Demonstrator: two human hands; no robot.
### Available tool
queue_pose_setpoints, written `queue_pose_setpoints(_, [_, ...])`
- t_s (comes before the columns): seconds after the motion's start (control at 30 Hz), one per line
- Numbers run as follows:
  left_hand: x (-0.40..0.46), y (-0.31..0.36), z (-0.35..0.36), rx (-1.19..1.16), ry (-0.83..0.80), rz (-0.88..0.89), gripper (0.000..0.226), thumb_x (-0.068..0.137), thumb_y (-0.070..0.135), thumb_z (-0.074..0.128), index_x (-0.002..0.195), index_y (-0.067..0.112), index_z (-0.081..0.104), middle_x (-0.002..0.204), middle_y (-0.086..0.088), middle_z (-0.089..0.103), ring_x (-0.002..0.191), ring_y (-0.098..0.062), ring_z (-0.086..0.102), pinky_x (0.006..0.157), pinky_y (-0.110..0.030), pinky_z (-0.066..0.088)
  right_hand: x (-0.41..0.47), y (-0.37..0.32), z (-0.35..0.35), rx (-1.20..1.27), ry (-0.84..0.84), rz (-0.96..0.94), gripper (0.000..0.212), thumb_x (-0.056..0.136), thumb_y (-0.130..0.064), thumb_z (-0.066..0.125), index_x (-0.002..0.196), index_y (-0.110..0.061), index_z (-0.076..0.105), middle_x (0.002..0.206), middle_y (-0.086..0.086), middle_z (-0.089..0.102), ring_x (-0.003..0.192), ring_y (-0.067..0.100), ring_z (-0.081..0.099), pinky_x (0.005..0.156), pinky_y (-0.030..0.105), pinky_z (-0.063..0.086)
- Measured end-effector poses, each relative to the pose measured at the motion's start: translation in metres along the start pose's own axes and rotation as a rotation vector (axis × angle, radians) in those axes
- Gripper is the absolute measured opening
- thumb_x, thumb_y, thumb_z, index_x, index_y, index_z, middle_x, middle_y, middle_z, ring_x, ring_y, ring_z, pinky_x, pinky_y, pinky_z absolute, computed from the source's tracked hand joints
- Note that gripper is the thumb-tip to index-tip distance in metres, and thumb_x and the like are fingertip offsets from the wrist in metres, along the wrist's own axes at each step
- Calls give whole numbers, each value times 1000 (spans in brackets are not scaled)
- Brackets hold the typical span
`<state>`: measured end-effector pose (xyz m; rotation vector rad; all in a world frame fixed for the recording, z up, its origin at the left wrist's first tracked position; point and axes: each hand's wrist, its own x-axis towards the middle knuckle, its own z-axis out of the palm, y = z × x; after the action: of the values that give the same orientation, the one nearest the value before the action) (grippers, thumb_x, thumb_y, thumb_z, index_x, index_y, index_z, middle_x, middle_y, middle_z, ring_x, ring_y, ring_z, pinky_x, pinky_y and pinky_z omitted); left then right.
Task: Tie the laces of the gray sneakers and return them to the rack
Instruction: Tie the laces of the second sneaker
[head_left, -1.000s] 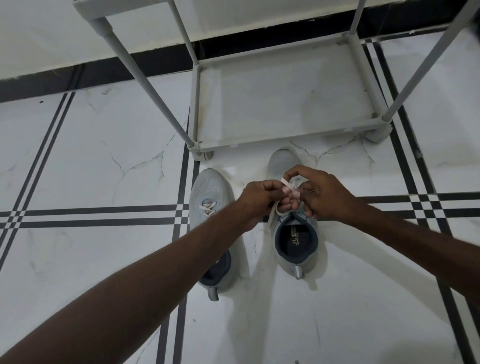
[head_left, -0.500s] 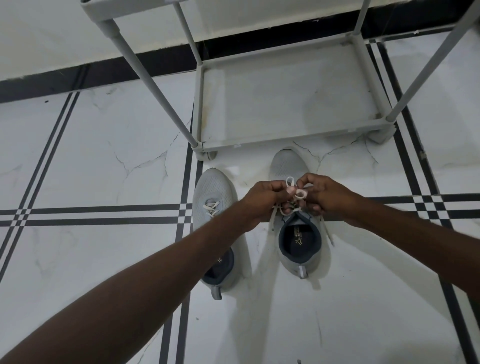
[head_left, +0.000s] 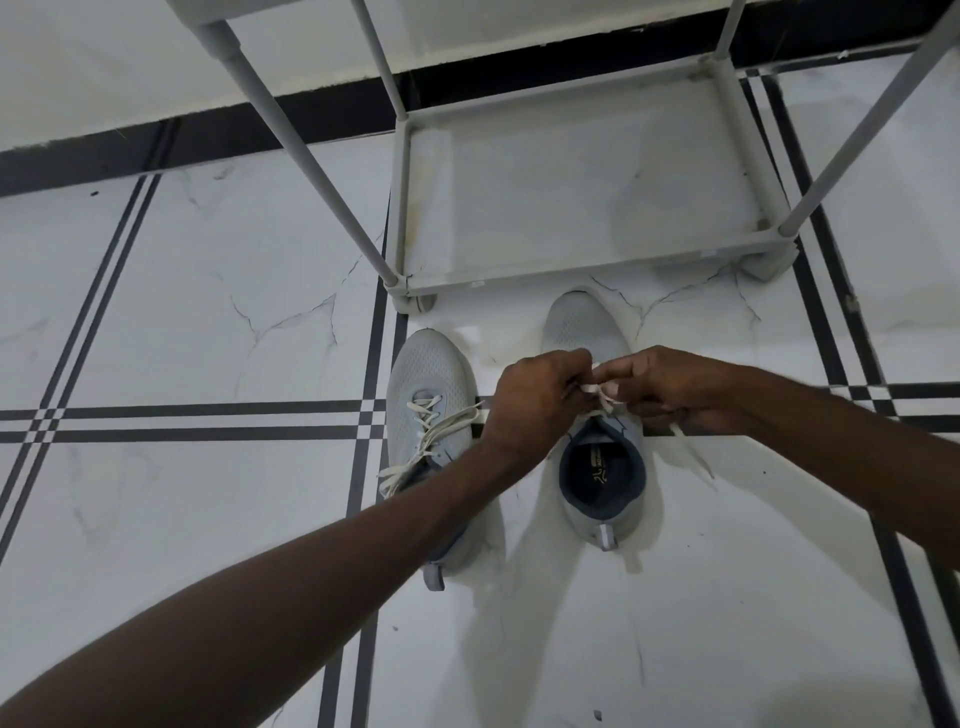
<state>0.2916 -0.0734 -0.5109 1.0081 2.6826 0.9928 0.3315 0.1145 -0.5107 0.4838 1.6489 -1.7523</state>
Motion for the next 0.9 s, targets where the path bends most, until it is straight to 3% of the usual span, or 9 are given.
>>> queue_pose_setpoints(0.07, [-2, 0, 2, -10, 19, -20, 14, 80, 21, 70, 75, 14, 60, 74, -2, 65, 66, -22, 61, 60, -42, 51, -2, 1, 2, -173, 146, -112, 23, 92, -6, 62, 110, -15, 73, 67, 1, 66, 41, 9, 35, 39, 19, 28])
queue_pose_setpoints(0.17, [-9, -9, 4, -63, 51, -85, 11, 81, 19, 68, 79, 14, 58, 80, -1, 61, 70, -20, 60, 62, -42, 54, -6, -2, 5, -607, 426, -371, 8, 78, -16, 78, 86, -20, 77, 71, -6, 74, 44, 3, 58, 48, 19, 45])
queue_pose_setpoints(0.27, [-17, -20, 2, 0, 19, -117, 9, 84, 17, 63, 81, 15, 55, 72, -1, 63, 64, -23, 59, 60, -44, 52, -7, 1, 4, -908, 539, -430, 7, 77, -19, 79, 76, -16, 72, 74, -5, 72, 53, -1, 54, 55, 17, 38])
queue_pose_setpoints(0.33, [-21, -24, -1, 76, -48, -93, 6, 87, 17, 62, 87, 15, 56, 68, -3, 66, 60, -27, 59, 57, -43, 51, -4, 8, 0, -965, 557, -422, 7, 82, -13, 72, 78, -15, 67, 76, 0, 73, 62, 9, 59, 57, 20, 41])
queue_pose_setpoints(0.43, [-24, -26, -3, 257, -177, -15, 15, 90, 16, 60, 104, 20, 59, 84, -5, 74, 70, -29, 66, 61, -39, 53, -4, 16, -1, -992, 525, -443, 14, 84, -11, 68, 87, -20, 58, 76, 0, 72, 71, 18, 67, 63, 32, 53])
queue_pose_setpoints(0.57, [-23, -24, -9, 533, -317, 95, 26, 88, 7, 50, 110, 14, 62, 98, -7, 70, 83, -31, 67, 61, -34, 39, -8, 21, -2, -1415, 420, -486, 53, 74, -20, 76, 122, -33, 56, 90, -5, 73, 81, 21, 68, 61, 28, 45])
queue_pose_setpoints(0.7, [-38, -36, -16, 572, -316, 214, 55, 81, 23, 14, 95, 14, 67, 86, -7, 71, 71, -32, 68, 55, -31, 32, -16, 22, -14, -1656, 406, -406, 26, 78, -7, 55, 97, -23, 63, 85, -2, 65, 79, 24, 61, 59, 30, 30])
queue_pose_setpoints(0.8, [-49, -40, -24, 465, -334, 223, 57, 75, 24, 16, 87, 14, 71, 76, -8, 72, 62, -32, 67, 53, -31, 35, -17, 23, -28, -1626, 358, -259, 16, 80, -7, 52, 79, -24, 54, 64, -6, 47, 66, 19, 48, 57, 28, 31])
queue_pose_setpoints(0.9, [-53, -43, -30, 455, -333, 196, 58, 72, 24, 13, 84, 16, 69, 78, -7, 73, 66, -32, 66, 55, -29, 32, -8, 25, -41, -1476, 353, -285, 19, 86, -14, 57, 69, -21, 53, 55, -7, 42, 63, 18, 46, 52, 28, 26])
